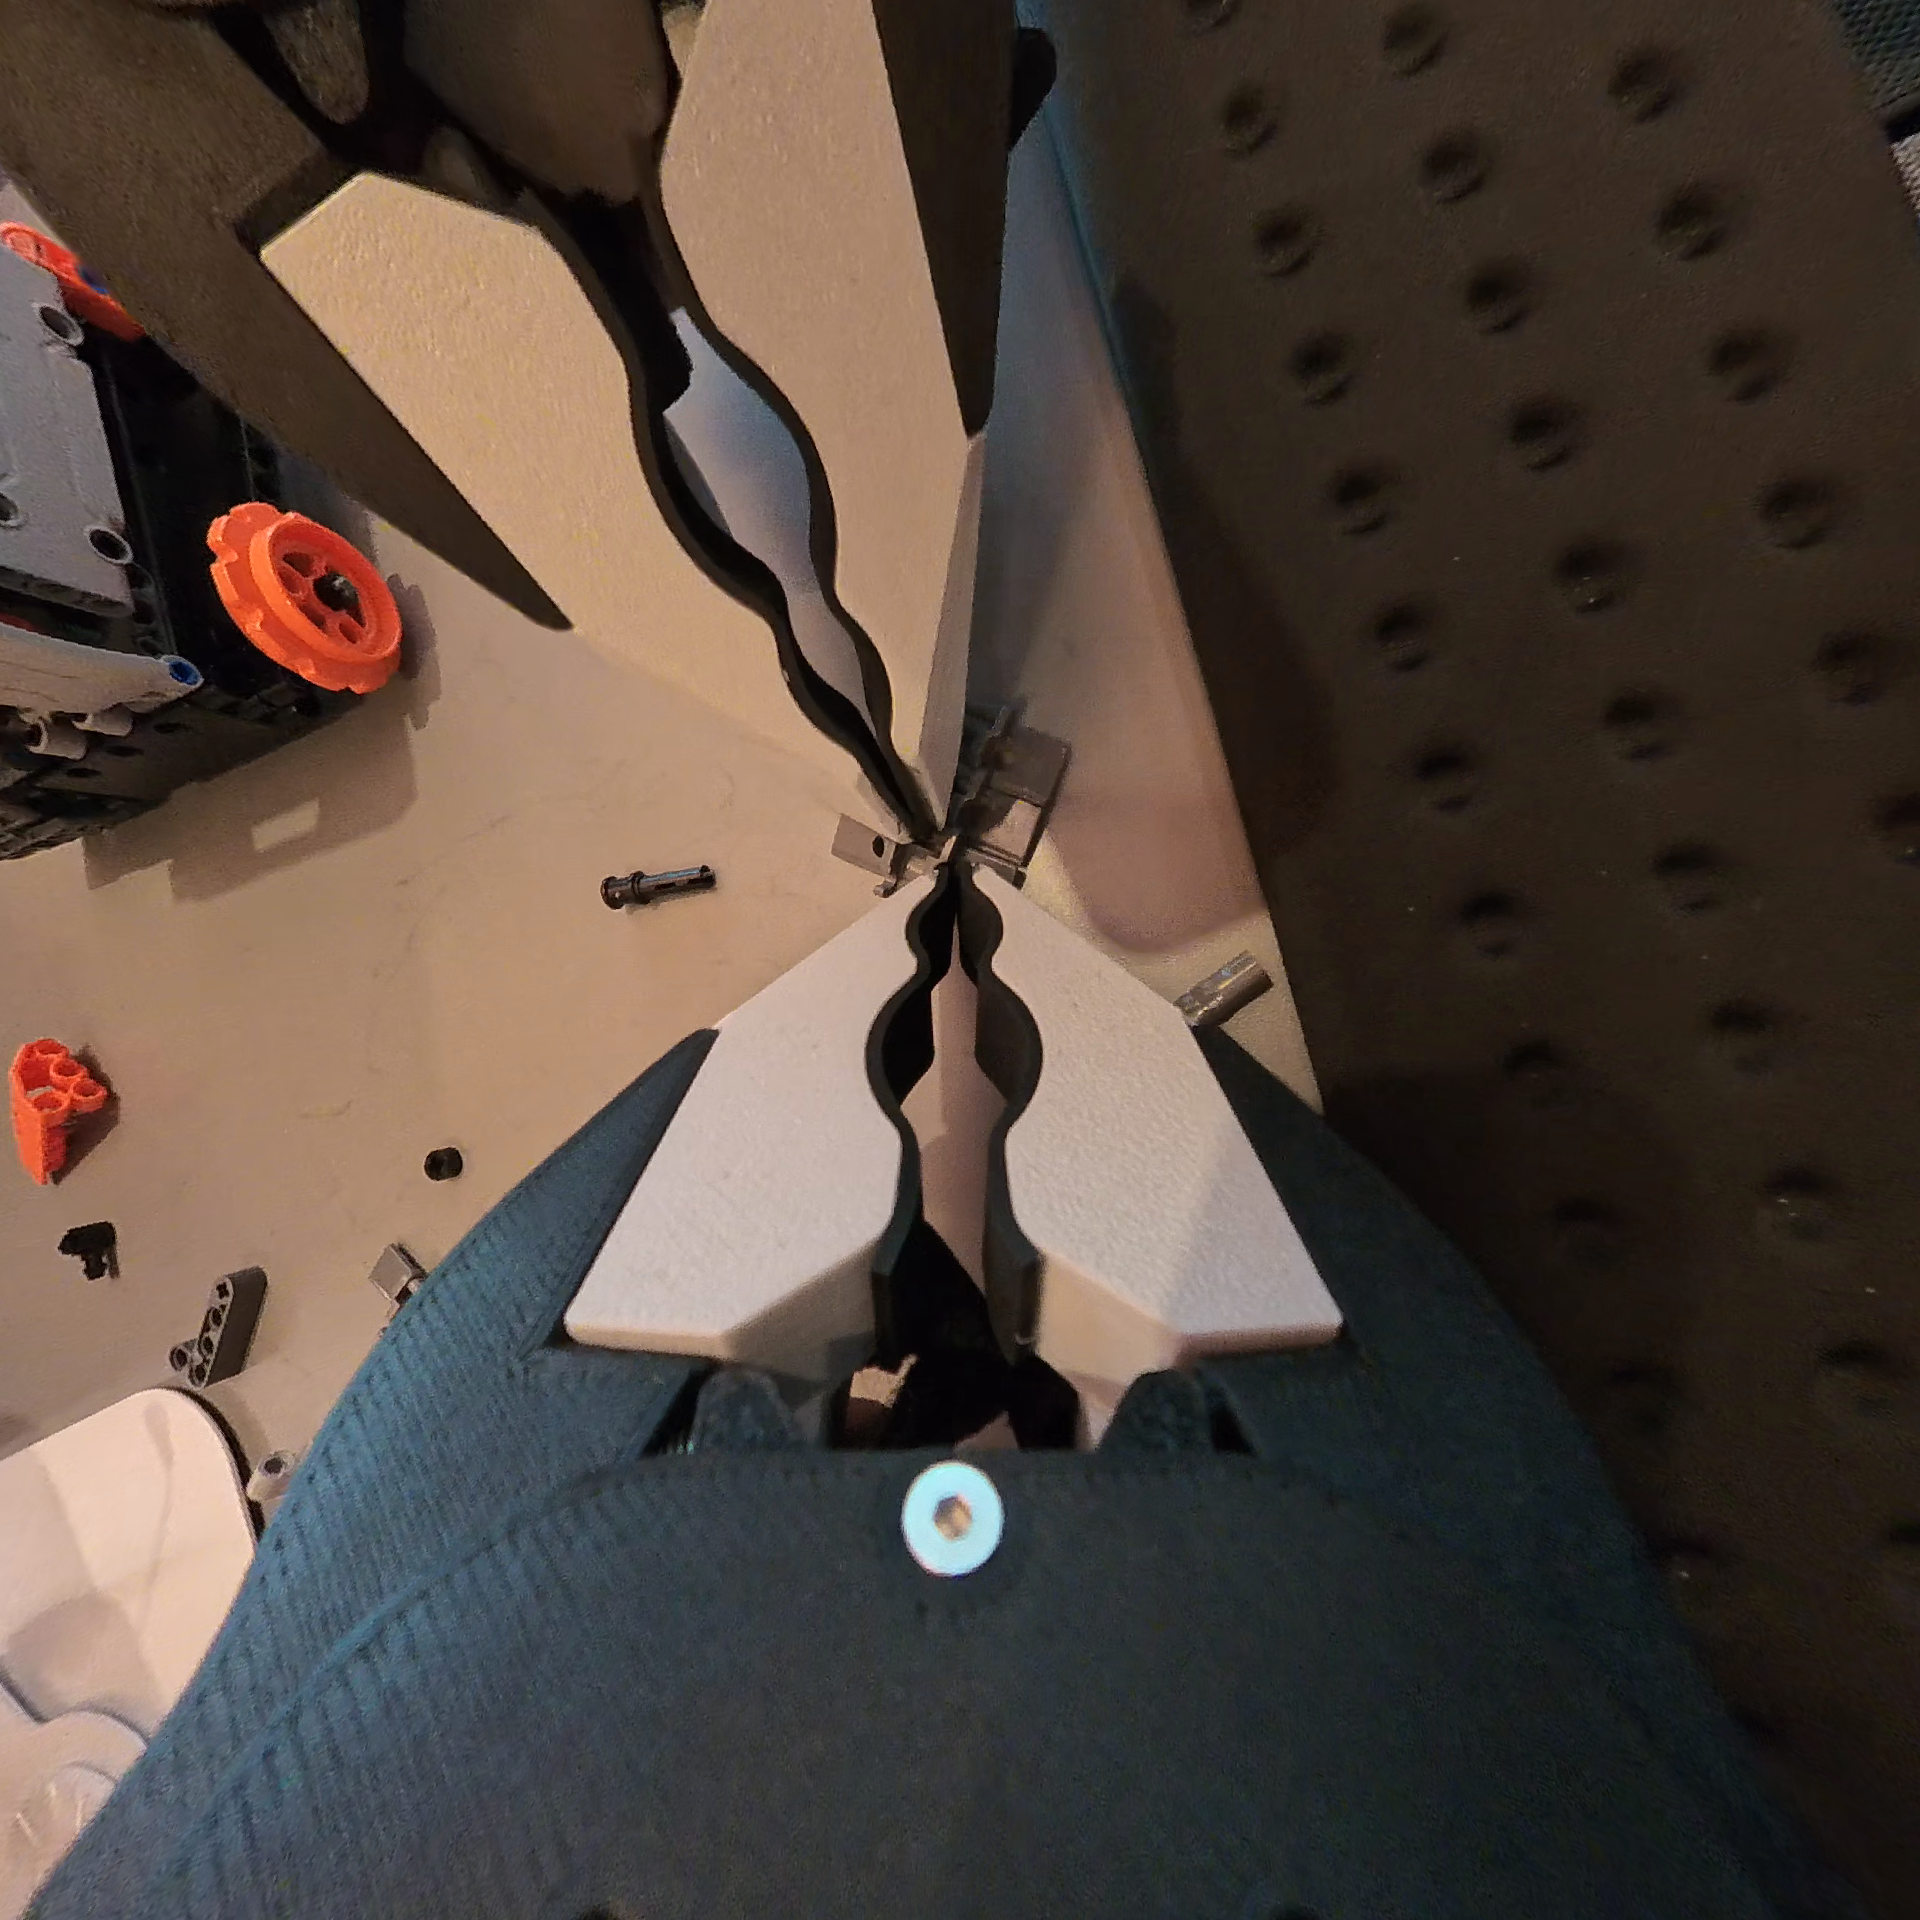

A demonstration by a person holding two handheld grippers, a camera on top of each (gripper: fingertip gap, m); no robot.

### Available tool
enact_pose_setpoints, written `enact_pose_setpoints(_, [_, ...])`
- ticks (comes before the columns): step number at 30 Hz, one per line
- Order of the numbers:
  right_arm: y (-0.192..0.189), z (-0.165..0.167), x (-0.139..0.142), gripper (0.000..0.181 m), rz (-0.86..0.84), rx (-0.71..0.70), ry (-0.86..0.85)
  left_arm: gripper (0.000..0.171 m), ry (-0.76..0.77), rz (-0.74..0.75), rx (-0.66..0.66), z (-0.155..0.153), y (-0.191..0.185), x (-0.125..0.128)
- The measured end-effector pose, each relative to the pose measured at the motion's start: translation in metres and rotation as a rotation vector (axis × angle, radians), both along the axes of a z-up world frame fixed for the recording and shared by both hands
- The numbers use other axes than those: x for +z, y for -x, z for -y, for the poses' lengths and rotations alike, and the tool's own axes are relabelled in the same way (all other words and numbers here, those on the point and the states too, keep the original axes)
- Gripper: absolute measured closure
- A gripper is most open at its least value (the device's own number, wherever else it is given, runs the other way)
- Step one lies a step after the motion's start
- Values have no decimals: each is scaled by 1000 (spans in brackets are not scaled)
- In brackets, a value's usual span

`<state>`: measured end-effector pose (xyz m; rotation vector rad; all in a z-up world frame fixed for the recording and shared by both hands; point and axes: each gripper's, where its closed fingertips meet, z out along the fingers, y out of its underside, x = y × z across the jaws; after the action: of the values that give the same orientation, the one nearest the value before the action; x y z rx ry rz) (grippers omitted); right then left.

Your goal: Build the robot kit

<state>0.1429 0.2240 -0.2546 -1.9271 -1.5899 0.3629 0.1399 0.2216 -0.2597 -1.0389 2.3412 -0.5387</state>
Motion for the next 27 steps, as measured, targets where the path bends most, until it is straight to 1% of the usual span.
enact_pose_setpoints(9, [0, 0, -1, 181, 79, -32, 145, 171, -22, -1, -2, 0, 1, 0])
enact_pose_setpoints(13, [-1, 1, -4, 181, 122, -28, 201, 171, -7, -3, 0, 2, 1, -1])
enact_pose_setpoints(17, [-1, 2, -4, 181, 105, -50, 236, 171, -20, -7, 0, 2, 1, -1])
enact_pose_setpoints(21, [0, 1, -4, 181, 77, -58, 226, 171, -29, -14, -2, 2, 1, -1])
enact_pose_setpoints(24, [-1, 0, -3, 181, 64, -61, 160, 171, -18, 5, 12, 1, -1, -1])
enact_pose_setpoints(27, [-2, 0, -3, 181, 6, -92, 136, 171, -1, 18, 19, 2, -2, 0])
